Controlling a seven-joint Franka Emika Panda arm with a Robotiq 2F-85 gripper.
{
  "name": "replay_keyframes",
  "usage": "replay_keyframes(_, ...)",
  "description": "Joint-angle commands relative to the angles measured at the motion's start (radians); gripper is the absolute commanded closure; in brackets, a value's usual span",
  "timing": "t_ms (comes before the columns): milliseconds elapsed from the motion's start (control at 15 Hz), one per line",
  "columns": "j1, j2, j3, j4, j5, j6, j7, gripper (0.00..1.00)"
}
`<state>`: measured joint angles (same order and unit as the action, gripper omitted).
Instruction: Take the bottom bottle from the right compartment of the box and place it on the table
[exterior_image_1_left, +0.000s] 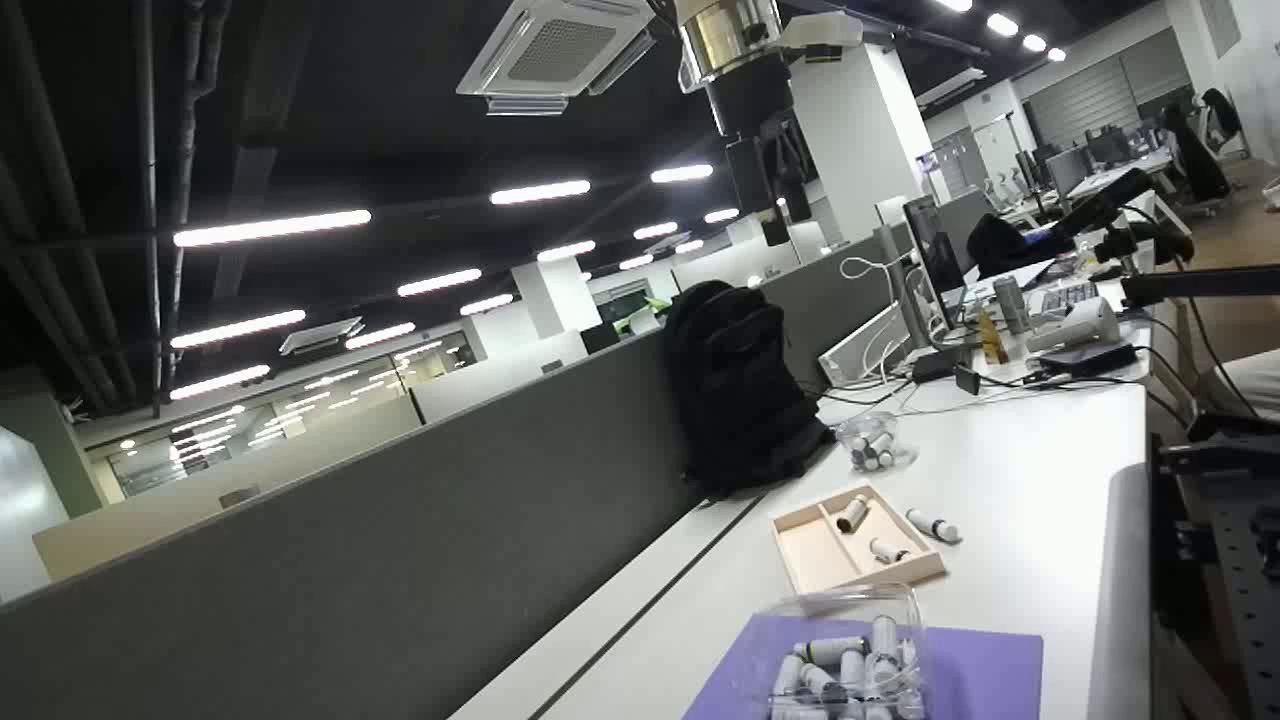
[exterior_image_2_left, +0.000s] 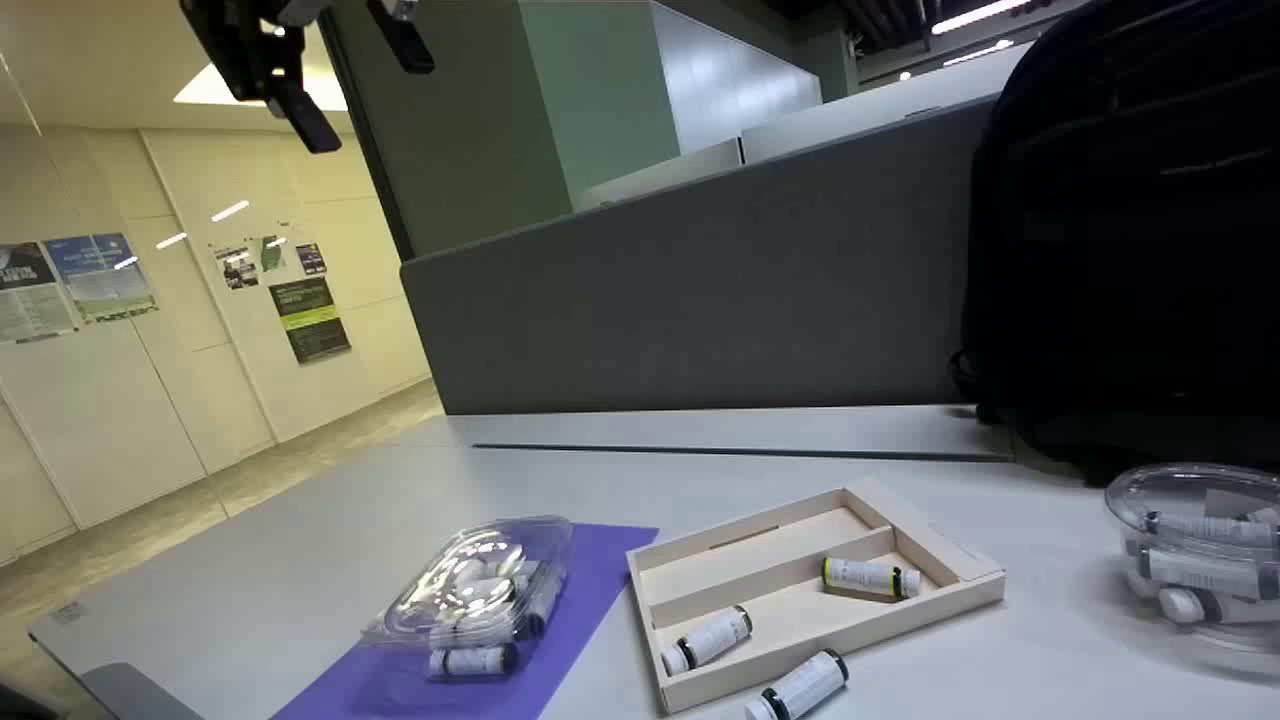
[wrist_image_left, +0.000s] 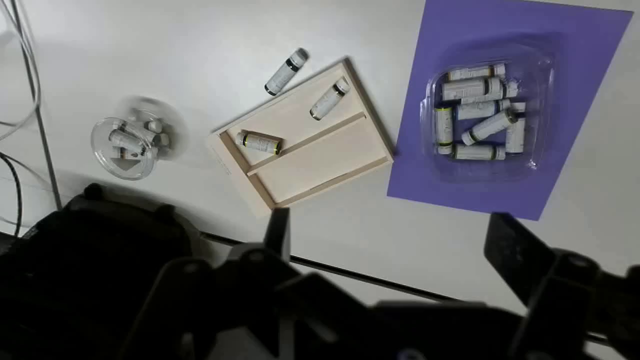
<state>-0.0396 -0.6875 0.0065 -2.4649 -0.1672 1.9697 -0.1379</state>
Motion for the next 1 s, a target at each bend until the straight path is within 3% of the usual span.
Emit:
replay_keyframes(0,0.014,0.001,-0.011,0.002,-0.008,-0.003,0.008,0.00)
replay_keyframes(733,0.014,0.000,-0.011,0.002,-0.008,-0.003,0.007,0.00)
replay_keyframes(933,0.009,0.038,-0.045,-0.020,0.006,0.072,-0.002,0.00)
